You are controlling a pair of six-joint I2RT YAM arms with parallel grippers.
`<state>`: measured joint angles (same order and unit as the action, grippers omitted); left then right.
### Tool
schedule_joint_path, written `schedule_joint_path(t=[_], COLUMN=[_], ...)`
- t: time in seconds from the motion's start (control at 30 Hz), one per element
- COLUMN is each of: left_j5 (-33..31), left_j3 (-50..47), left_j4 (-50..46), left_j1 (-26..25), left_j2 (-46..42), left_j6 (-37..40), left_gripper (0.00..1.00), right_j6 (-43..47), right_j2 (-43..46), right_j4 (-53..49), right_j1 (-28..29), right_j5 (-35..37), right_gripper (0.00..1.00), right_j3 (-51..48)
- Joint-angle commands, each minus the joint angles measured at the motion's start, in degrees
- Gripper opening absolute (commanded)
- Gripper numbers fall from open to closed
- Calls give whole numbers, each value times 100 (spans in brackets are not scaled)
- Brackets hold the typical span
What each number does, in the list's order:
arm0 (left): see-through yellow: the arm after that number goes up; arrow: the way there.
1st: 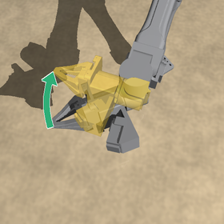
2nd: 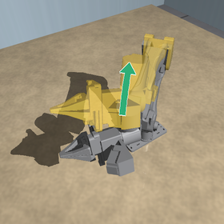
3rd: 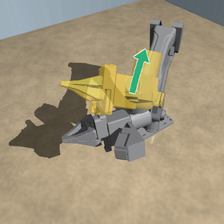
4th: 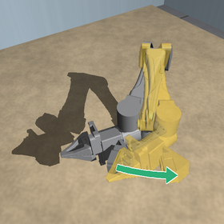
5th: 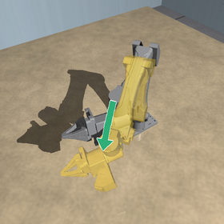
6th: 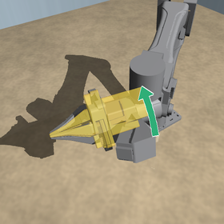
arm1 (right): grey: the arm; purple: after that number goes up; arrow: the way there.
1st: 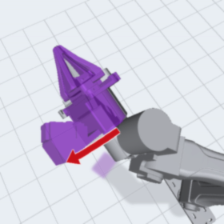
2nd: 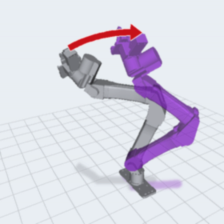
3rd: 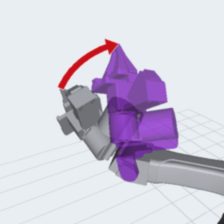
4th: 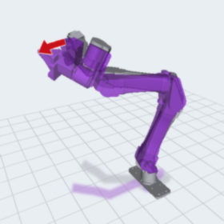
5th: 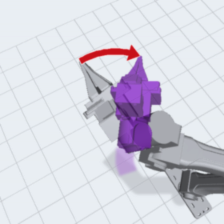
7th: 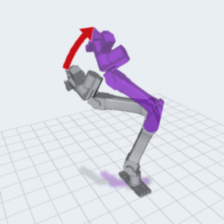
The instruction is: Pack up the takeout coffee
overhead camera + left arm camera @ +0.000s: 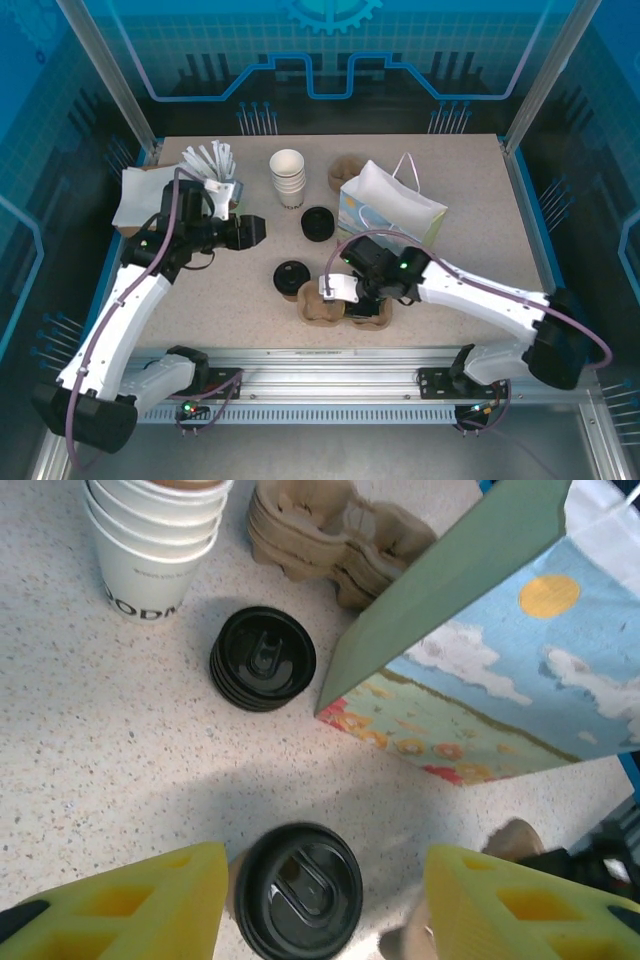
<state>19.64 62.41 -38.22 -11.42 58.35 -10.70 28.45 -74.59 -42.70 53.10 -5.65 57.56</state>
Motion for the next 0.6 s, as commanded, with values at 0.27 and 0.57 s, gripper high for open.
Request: schedule_joint_path(t=[0.27, 0.57], left_j5=[-497, -383], left_j3=[-5, 59], left_j4=[689, 1494], left_j1=[315, 309], left_j2=[-502, -654], left_j6=[-993, -1820], left_gripper=[69, 76], right_j6=[-1442, -2124], right_j2=[560, 353], right_j4=[-643, -844], right_j1=[16, -301], right_j5=[-511, -364], right_gripper=[26, 26], right_j3=[1926, 3838])
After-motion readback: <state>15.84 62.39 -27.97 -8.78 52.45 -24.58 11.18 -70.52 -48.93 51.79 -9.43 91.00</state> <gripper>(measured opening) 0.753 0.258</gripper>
